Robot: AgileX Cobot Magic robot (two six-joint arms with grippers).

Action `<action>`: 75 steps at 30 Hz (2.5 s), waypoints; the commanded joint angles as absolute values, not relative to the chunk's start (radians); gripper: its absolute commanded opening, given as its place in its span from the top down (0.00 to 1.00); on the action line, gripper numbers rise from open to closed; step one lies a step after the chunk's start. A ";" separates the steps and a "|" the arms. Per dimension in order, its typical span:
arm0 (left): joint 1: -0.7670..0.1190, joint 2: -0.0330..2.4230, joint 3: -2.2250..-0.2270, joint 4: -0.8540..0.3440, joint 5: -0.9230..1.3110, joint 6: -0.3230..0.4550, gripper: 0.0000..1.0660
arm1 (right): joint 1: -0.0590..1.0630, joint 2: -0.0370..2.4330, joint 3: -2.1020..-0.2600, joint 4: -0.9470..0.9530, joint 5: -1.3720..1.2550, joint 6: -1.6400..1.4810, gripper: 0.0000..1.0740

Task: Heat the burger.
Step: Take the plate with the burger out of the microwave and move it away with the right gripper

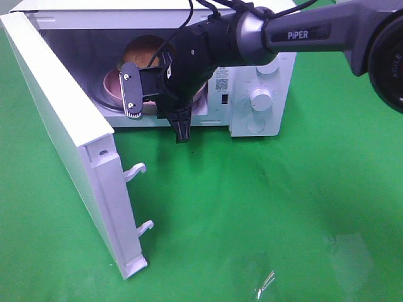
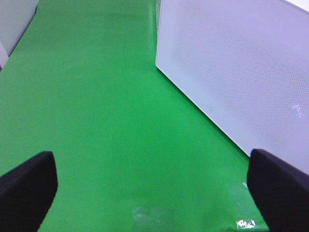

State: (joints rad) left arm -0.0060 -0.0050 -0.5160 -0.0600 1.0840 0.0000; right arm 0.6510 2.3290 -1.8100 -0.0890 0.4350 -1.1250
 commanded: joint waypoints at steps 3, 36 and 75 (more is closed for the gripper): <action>-0.004 -0.010 -0.517 -0.062 1.071 0.000 0.06 | 0.653 2.286 -1.812 -0.081 0.523 -1.173 1.00; -0.004 -0.010 -0.517 -0.063 1.071 0.000 0.06 | 0.655 2.015 -1.400 -0.220 0.204 -1.169 1.00; -0.004 -0.010 -0.517 -0.063 1.071 0.000 0.06 | 0.690 1.679 -0.938 -0.299 0.056 -1.218 1.00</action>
State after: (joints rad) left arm -0.0060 -0.0050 -0.5160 -0.0600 1.0840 0.0000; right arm 0.6890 1.7250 -0.9540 -0.2950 0.1290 -1.2220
